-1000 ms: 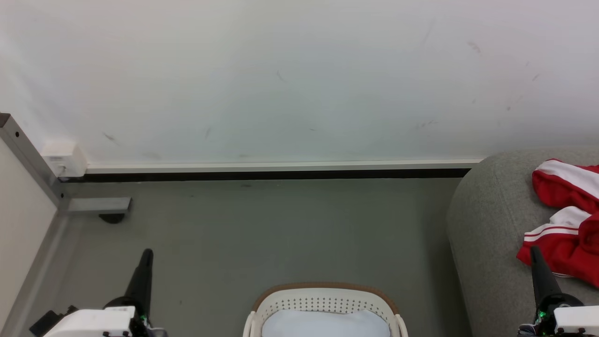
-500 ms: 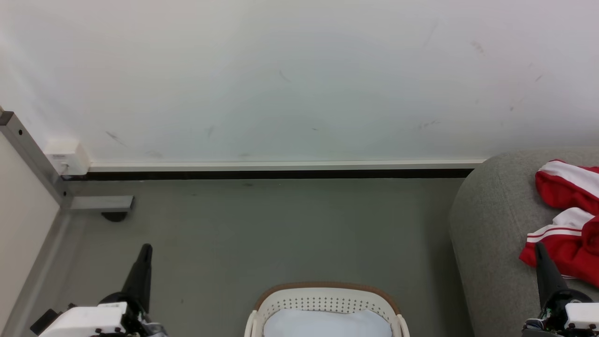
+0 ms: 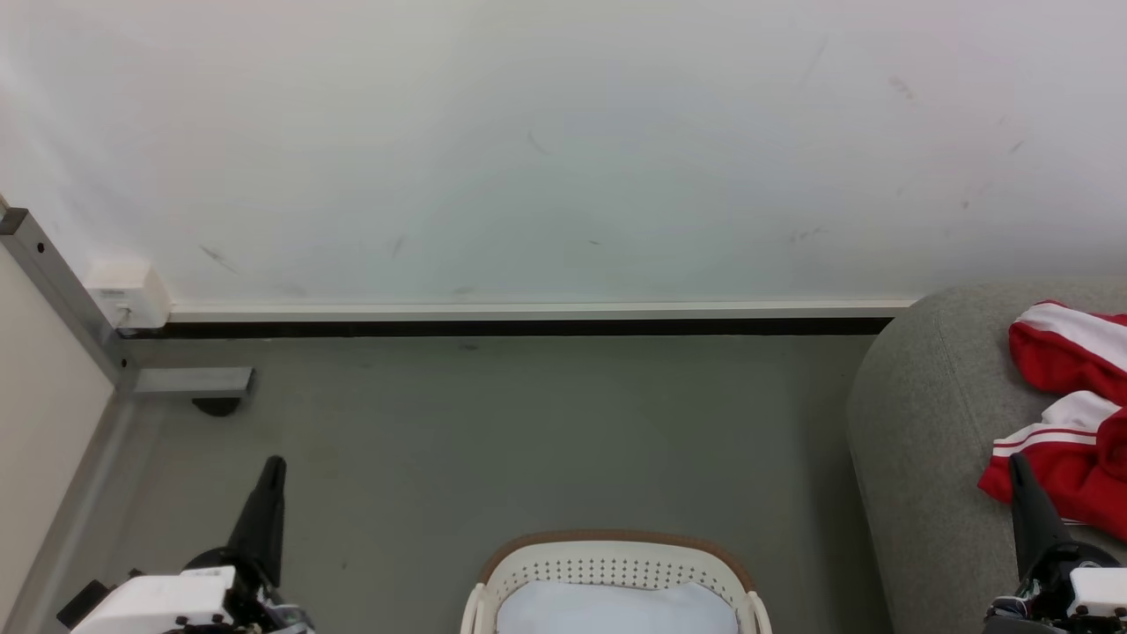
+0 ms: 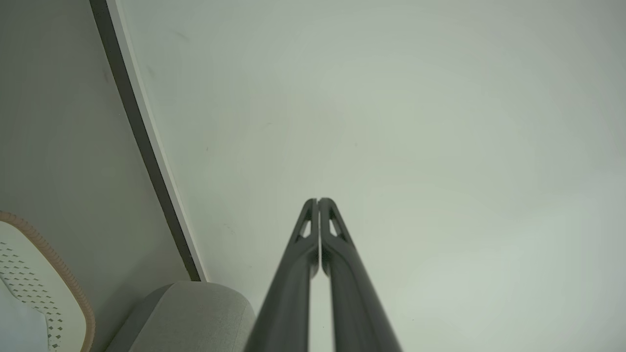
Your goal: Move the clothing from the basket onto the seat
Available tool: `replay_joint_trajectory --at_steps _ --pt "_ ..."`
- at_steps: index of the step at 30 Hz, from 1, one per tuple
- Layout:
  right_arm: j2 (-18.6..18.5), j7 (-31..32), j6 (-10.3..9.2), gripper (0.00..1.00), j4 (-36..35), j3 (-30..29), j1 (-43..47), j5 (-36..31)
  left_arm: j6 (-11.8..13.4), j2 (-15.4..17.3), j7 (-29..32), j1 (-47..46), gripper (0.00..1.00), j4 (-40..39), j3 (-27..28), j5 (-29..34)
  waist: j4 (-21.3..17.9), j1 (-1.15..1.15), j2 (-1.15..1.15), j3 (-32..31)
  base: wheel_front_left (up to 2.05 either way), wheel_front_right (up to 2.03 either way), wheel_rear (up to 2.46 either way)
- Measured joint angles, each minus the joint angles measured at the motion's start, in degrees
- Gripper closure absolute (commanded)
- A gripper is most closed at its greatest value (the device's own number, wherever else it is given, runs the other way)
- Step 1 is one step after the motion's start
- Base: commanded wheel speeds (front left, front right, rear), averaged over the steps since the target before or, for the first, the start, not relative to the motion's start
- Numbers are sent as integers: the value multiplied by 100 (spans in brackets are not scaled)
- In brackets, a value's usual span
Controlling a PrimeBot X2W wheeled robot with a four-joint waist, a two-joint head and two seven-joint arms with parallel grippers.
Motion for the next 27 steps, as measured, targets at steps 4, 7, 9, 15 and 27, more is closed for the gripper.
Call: replay_joint_trajectory --at_steps 4,7,9,15,27 --pt "-36 -35 0 100 -16 43 -1 35 0 0 0 -1 100 -1 0 -1 0 0 0 0 0 0 0" --pt "-73 -53 0 100 -26 74 -2 70 0 0 0 -1 100 -1 0 -1 0 0 0 1 0 0 0" --pt "-88 -66 0 100 -32 97 -2 78 0 0 0 -1 100 -1 0 -1 0 0 0 1 0 0 0" --pt "-124 -120 0 100 -57 148 -3 121 0 0 0 -1 100 -2 0 -1 0 0 0 1 0 0 0" --pt "-201 -212 0 100 -97 256 -5 199 1 0 0 -1 100 -3 0 -1 0 0 0 3 0 0 0"
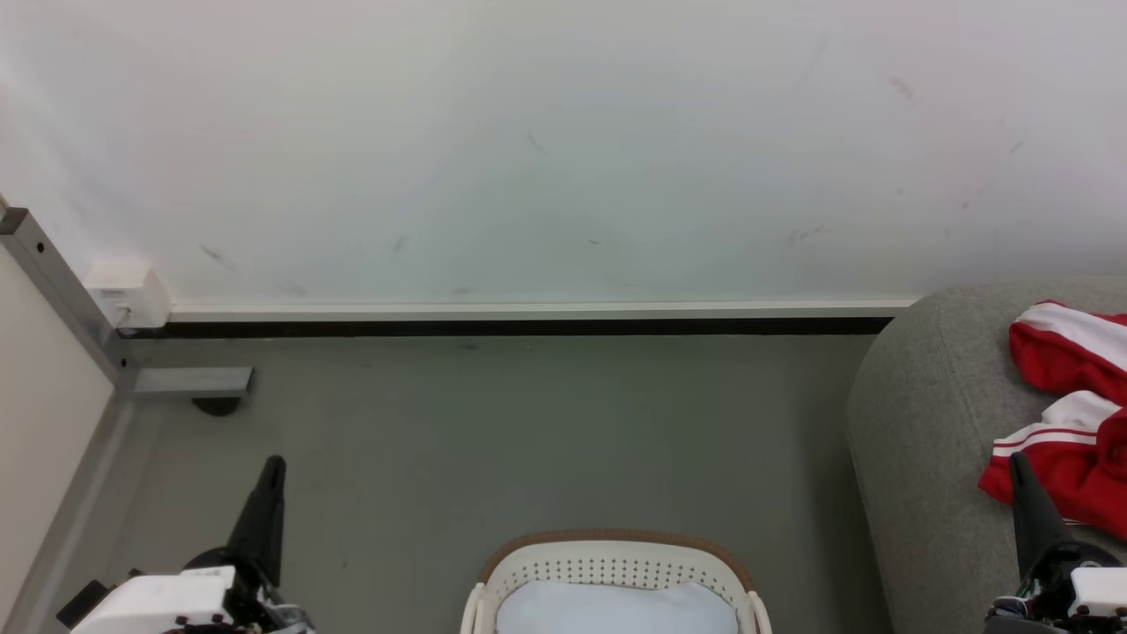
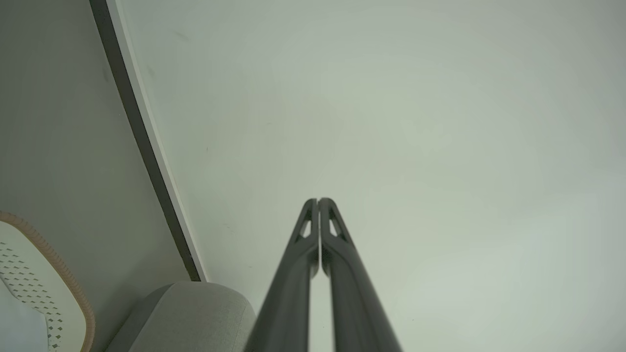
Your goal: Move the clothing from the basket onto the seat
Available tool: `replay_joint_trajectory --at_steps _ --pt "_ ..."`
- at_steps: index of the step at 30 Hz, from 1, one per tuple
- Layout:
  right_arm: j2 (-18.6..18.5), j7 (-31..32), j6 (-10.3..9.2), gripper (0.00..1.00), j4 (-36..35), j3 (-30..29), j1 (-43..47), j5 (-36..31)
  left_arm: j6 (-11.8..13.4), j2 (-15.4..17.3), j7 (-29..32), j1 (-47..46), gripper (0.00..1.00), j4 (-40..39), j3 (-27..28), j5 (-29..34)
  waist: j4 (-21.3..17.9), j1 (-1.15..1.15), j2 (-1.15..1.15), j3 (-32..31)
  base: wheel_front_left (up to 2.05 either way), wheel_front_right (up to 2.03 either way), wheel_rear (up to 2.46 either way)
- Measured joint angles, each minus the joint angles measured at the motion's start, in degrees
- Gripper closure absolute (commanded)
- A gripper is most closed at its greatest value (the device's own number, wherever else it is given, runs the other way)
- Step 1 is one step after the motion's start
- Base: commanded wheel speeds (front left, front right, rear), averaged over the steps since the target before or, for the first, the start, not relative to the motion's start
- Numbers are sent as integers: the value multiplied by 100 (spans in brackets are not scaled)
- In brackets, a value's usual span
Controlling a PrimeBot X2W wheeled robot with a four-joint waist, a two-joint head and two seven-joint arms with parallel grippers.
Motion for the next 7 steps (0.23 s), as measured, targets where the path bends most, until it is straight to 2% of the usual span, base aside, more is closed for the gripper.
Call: replay_joint_trajectory --at_steps 7 --pt "-63 -49 0 100 -21 60 -1 65 -1 0 0 0 100 -1 0 0 0 0 0 1 0 0 0"
